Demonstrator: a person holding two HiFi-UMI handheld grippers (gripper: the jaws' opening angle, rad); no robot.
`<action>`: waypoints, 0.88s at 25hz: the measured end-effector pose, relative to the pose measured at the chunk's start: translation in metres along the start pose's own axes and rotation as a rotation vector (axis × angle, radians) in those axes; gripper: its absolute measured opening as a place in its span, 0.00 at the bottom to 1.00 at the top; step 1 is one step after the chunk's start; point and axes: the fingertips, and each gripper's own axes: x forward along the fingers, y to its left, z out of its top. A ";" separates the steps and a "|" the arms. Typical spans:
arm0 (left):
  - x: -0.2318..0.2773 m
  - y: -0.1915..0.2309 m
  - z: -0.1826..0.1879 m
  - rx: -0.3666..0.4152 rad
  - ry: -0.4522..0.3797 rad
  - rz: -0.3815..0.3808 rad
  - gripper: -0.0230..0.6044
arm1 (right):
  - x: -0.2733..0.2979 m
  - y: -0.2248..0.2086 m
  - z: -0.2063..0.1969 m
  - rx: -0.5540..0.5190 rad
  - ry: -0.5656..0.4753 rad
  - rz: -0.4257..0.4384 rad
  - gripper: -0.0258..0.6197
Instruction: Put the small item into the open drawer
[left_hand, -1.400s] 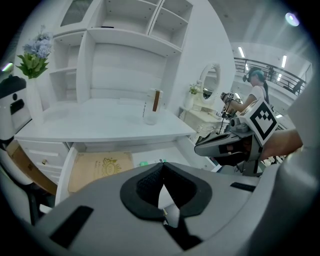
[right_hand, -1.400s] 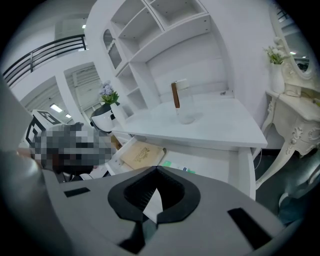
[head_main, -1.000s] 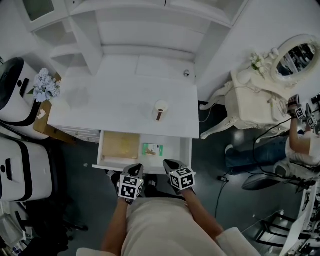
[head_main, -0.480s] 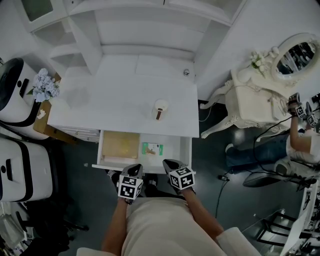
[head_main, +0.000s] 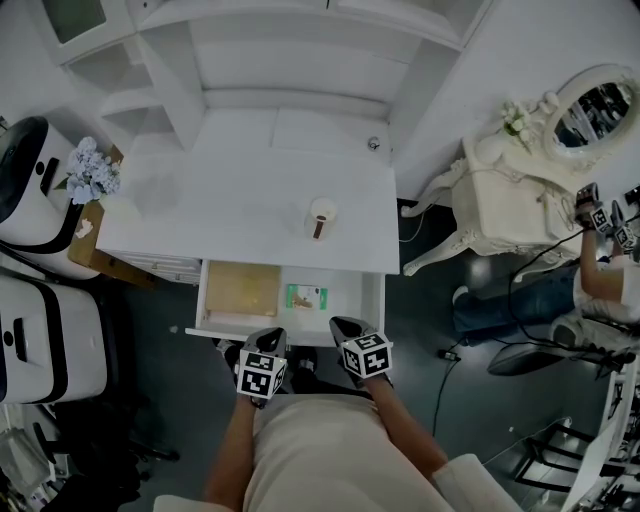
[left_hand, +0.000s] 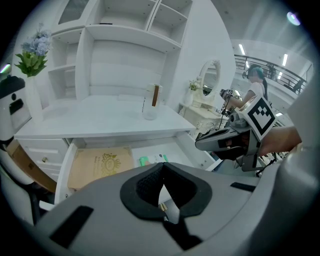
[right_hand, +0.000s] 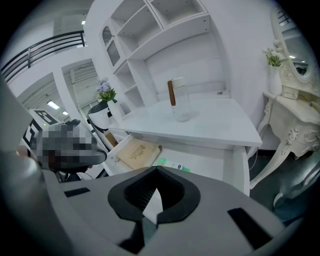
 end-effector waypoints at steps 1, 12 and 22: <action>0.000 0.000 0.000 0.000 0.000 0.001 0.06 | 0.000 0.000 0.000 -0.001 0.001 -0.001 0.08; -0.002 0.001 -0.004 -0.004 0.005 0.007 0.06 | 0.001 0.003 -0.004 -0.007 0.013 0.014 0.08; -0.001 0.001 -0.003 -0.006 0.004 0.007 0.06 | 0.002 0.002 -0.004 -0.007 0.017 0.011 0.08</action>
